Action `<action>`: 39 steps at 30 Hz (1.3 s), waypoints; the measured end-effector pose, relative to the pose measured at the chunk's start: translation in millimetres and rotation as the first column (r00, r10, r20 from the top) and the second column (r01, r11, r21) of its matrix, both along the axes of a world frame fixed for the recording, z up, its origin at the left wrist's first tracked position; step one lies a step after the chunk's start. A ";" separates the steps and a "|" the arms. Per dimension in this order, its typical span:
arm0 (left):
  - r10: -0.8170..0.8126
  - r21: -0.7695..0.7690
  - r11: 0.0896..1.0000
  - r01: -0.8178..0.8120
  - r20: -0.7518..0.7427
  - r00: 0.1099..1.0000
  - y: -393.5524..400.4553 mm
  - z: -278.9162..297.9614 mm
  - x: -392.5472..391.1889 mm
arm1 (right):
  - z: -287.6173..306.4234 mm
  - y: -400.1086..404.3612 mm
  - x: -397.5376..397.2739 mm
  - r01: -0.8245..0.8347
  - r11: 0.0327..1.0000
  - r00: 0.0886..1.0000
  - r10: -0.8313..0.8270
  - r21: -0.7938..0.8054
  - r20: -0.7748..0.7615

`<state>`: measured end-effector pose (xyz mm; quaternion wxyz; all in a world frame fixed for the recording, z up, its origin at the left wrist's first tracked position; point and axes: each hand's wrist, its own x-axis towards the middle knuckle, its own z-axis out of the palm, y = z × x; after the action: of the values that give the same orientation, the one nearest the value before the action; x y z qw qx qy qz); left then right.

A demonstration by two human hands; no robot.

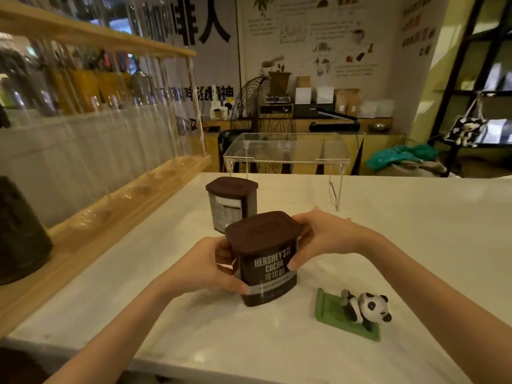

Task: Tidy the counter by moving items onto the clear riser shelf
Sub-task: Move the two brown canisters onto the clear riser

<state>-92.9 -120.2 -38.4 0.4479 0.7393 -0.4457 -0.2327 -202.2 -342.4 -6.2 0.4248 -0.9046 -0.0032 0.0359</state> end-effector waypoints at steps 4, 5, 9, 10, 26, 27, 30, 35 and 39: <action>0.026 -0.073 0.997 -0.026 -0.003 1.000 -5.7 8.6 12.9 | 16.4 -8.1 11.4 0.005 0.999 1.000 -0.006 0.045 0.004; 0.041 -0.094 0.995 -0.041 -0.002 0.999 -7.2 13.7 16.6 | 22.4 -10.7 15.0 0.004 0.998 1.000 -0.005 0.061 0.016; 0.068 -0.191 0.979 -0.065 0.011 0.998 -14.7 43.8 30.3 | 48.6 -21.2 32.9 0.001 0.990 0.993 -0.017 0.141 0.113; 0.079 -0.215 0.974 -0.074 0.014 0.997 -17.3 52.0 34.7 | 54.8 -24.4 38.3 0.009 0.987 0.990 -0.032 0.163 0.138; 0.454 -0.503 0.804 -0.317 0.176 0.873 -106.4 151.4 133.1 | 121.8 -69.1 158.8 0.190 0.902 0.773 -0.381 0.388 0.507; 0.491 -0.509 0.792 -0.337 0.204 0.847 -115.0 153.4 139.6 | 123.7 -72.7 167.9 0.210 0.904 0.777 -0.386 0.372 0.498; 0.576 -0.494 0.772 -0.401 0.276 0.770 -140.3 152.0 159.6 | 126.1 -82.9 194.3 0.290 0.894 0.769 -0.430 0.341 0.473; 0.622 -0.423 0.769 -0.479 0.321 0.714 -172.3 141.6 189.6 | 114.8 -97.7 230.7 0.414 0.835 0.751 -0.539 0.363 0.381; 0.622 -0.359 0.774 -0.522 0.278 0.732 -192.3 129.4 208.6 | 100.5 -108.0 252.7 0.519 0.793 0.721 -0.607 0.319 0.334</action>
<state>115.7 -312.5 91.0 0.4938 0.8070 -0.2985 0.1259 50.5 -450.4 94.2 0.4941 -0.7994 0.1782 -0.2915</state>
